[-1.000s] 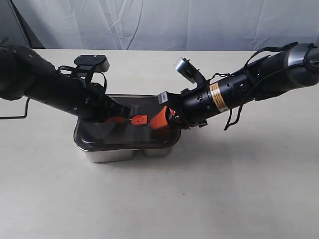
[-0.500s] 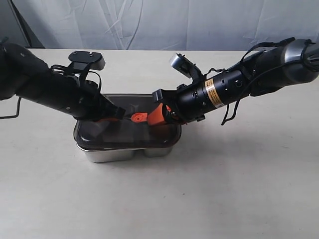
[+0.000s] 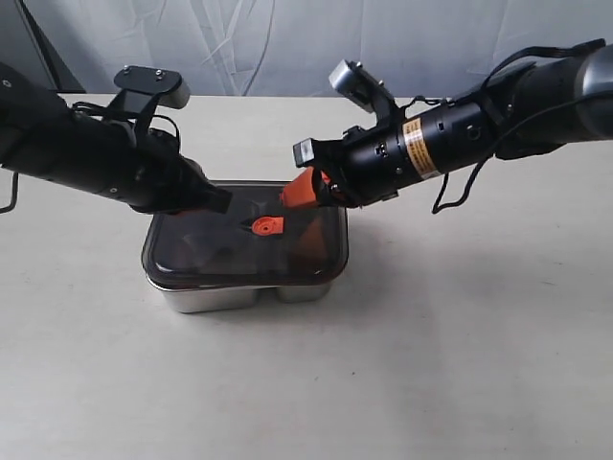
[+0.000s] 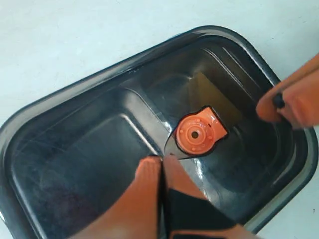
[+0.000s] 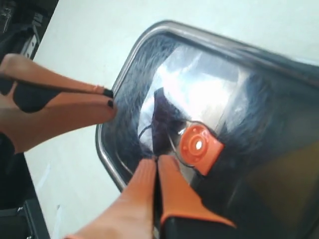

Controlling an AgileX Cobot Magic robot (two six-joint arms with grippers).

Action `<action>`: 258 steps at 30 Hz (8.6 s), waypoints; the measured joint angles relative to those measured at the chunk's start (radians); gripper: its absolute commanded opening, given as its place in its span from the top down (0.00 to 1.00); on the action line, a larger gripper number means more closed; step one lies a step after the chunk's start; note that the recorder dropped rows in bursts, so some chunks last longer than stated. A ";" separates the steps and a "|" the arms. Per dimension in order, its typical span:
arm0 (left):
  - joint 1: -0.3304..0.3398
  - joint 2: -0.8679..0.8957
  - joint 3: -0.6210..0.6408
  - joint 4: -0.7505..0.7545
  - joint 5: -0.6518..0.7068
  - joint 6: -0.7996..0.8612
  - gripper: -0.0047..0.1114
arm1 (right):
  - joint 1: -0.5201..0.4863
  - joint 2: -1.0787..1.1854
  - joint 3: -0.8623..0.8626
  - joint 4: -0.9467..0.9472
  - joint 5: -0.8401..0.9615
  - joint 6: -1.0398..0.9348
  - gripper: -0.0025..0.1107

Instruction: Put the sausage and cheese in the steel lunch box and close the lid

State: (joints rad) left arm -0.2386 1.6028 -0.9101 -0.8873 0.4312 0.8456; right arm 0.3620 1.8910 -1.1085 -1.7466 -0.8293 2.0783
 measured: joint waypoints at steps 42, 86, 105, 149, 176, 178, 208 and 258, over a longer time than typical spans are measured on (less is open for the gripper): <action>0.110 -0.312 0.166 0.523 -0.032 -0.618 0.96 | -0.046 0.031 0.063 0.002 0.411 -0.046 0.98; 0.135 -0.159 0.201 0.873 -0.011 -1.066 0.96 | -0.057 0.052 0.030 0.002 0.273 -0.060 0.98; 0.006 -0.049 0.201 0.797 -0.074 -1.002 0.96 | 0.066 0.039 0.030 0.000 0.088 -0.064 0.98; -0.091 -0.116 0.201 0.693 -0.037 -0.822 0.96 | 0.072 -0.011 0.122 0.000 0.109 -0.052 0.98; -0.091 0.003 0.177 0.683 -0.132 -0.822 0.96 | 0.068 0.054 0.128 0.072 0.120 -0.056 0.98; -0.091 0.003 0.177 0.683 -0.134 -0.822 0.96 | 0.068 0.056 0.128 0.079 0.118 -0.056 0.98; -0.091 0.004 0.177 0.656 -0.154 -0.820 0.96 | 0.071 -0.098 0.280 0.060 0.258 -0.066 0.98; -0.091 -1.520 0.323 0.604 0.364 -0.846 0.96 | 0.372 -0.863 0.727 0.054 0.829 -0.087 0.99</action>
State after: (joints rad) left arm -0.3295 0.0832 -0.5873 -0.2835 0.7947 0.0000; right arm 0.7342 1.0281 -0.3818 -1.6924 0.0000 1.9918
